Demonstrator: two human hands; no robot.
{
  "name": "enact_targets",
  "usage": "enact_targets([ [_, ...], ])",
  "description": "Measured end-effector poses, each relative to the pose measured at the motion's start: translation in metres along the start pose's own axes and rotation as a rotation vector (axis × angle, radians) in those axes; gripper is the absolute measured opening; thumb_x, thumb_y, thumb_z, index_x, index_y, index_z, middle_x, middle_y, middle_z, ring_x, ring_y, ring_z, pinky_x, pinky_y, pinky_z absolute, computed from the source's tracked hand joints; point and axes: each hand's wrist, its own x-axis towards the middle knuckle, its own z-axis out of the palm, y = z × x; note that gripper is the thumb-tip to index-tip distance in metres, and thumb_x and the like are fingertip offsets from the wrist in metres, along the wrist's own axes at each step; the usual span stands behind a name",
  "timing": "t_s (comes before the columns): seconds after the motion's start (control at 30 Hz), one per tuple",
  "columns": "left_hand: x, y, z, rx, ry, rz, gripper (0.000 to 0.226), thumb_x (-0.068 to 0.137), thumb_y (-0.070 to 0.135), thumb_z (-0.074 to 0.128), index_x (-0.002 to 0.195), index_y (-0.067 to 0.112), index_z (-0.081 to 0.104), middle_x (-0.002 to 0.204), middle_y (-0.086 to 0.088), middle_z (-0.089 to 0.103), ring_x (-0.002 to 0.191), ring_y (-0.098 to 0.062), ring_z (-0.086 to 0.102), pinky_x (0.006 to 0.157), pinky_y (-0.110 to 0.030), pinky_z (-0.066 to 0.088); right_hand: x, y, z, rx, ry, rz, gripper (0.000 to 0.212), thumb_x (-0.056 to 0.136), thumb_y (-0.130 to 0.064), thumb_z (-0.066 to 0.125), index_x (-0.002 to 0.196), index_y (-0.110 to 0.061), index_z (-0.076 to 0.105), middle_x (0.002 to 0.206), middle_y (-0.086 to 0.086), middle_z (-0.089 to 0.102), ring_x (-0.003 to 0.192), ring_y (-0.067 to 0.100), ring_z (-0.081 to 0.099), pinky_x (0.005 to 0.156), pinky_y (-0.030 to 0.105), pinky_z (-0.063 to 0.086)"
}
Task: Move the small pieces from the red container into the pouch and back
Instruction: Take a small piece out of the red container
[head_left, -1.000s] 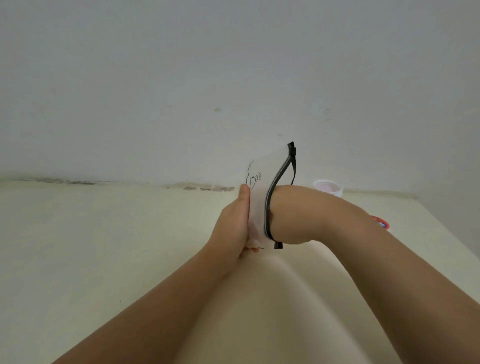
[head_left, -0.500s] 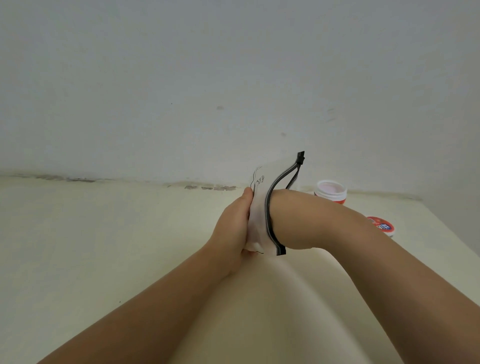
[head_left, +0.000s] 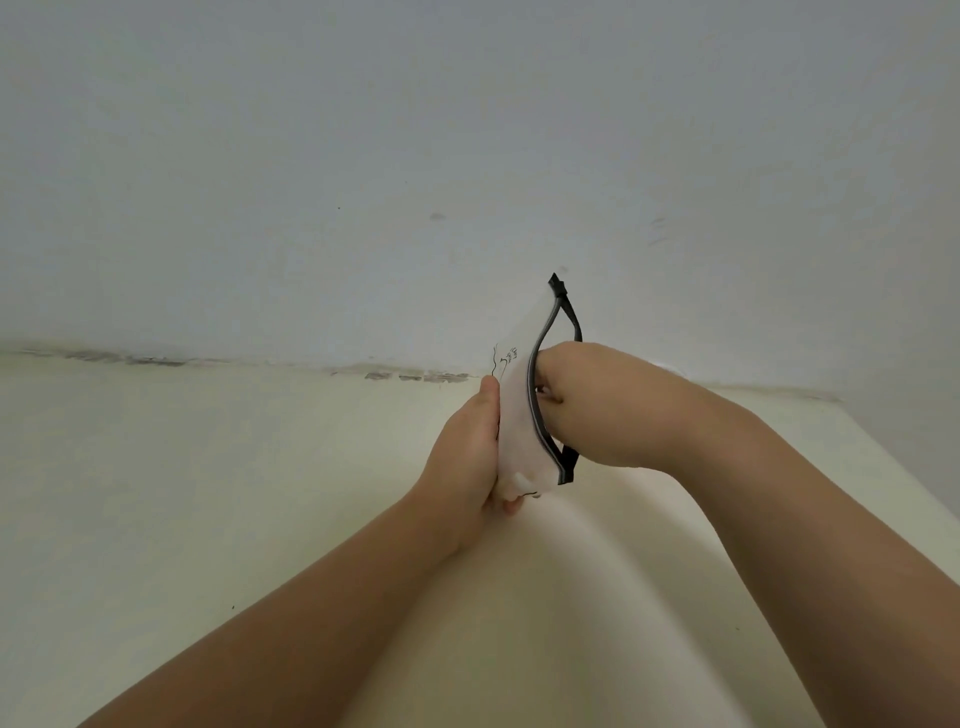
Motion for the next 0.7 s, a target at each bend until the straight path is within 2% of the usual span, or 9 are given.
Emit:
enact_targets([
  [0.07,0.000,-0.001,0.000,-0.003,0.013,-0.010,0.056,0.099,0.059,0.032,0.092,0.012,0.062,0.059,-0.008,0.059,0.050,-0.025,0.050,0.044,-0.027,0.034,-0.002,-0.001,0.000,-0.037,-0.005,0.035,0.022,0.088,-0.004,0.040,0.070,-0.016,0.040,0.065,-0.003,0.045,0.051,0.013,0.035,0.038,0.016,0.030],
  [0.17,0.001,-0.002,-0.001,-0.011,0.019,-0.020,0.055,0.098,0.059,0.034,0.094,0.014,0.064,0.063,-0.008,0.060,0.053,-0.026,0.051,0.044,-0.028,0.034,-0.005,-0.002,-0.002,-0.080,-0.033,0.051,0.020,0.086,-0.002,0.040,0.071,-0.016,0.040,0.066,-0.002,0.043,0.050,0.012,0.032,0.041,0.019,0.024],
  [0.23,0.002,-0.002,-0.001,-0.022,0.009,-0.012,0.055,0.099,0.058,0.034,0.097,0.012,0.063,0.063,-0.008,0.059,0.051,-0.025,0.050,0.043,-0.027,0.034,-0.004,-0.001,-0.002,-0.075,-0.036,0.040,0.026,0.087,-0.003,0.040,0.066,-0.017,0.036,0.063,-0.003,0.041,0.050,0.012,0.032,0.037,0.016,0.027],
  [0.33,0.002,-0.003,-0.001,-0.035,0.007,-0.009,0.056,0.099,0.058,0.034,0.101,0.011,0.064,0.063,-0.006,0.060,0.048,-0.024,0.050,0.043,-0.027,0.034,-0.002,0.000,-0.002,-0.050,-0.021,0.011,0.030,0.089,-0.005,0.040,0.062,-0.017,0.034,0.060,-0.003,0.041,0.049,0.012,0.033,0.042,0.010,0.035],
  [0.47,0.002,-0.002,-0.002,-0.045,0.009,-0.015,0.053,0.100,0.057,0.035,0.096,0.012,0.063,0.059,-0.007,0.058,0.047,-0.024,0.048,0.043,-0.026,0.033,-0.002,0.002,-0.001,-0.018,-0.018,-0.014,0.032,0.094,-0.013,0.039,0.063,-0.020,0.038,0.061,-0.005,0.045,0.050,0.011,0.038,0.039,0.015,0.033],
  [0.6,0.003,-0.003,-0.005,-0.056,0.040,0.015,0.051,0.100,0.056,0.035,0.087,0.012,0.056,0.057,-0.012,0.052,0.045,-0.024,0.043,0.040,-0.022,0.031,-0.001,0.006,-0.003,0.209,0.075,-0.105,0.026,0.098,-0.025,0.044,0.078,-0.017,0.058,0.071,-0.002,0.057,0.057,0.013,0.046,0.054,0.026,0.038],
  [0.7,0.006,-0.003,-0.008,-0.131,0.065,0.022,0.051,0.098,0.058,0.037,0.095,0.014,0.062,0.059,-0.011,0.053,0.051,-0.023,0.045,0.046,-0.025,0.030,-0.001,0.015,-0.014,0.582,0.175,-0.078,0.022,0.097,-0.030,0.051,0.086,-0.021,0.068,0.063,-0.004,0.053,0.050,0.014,0.041,0.049,0.023,0.041],
])
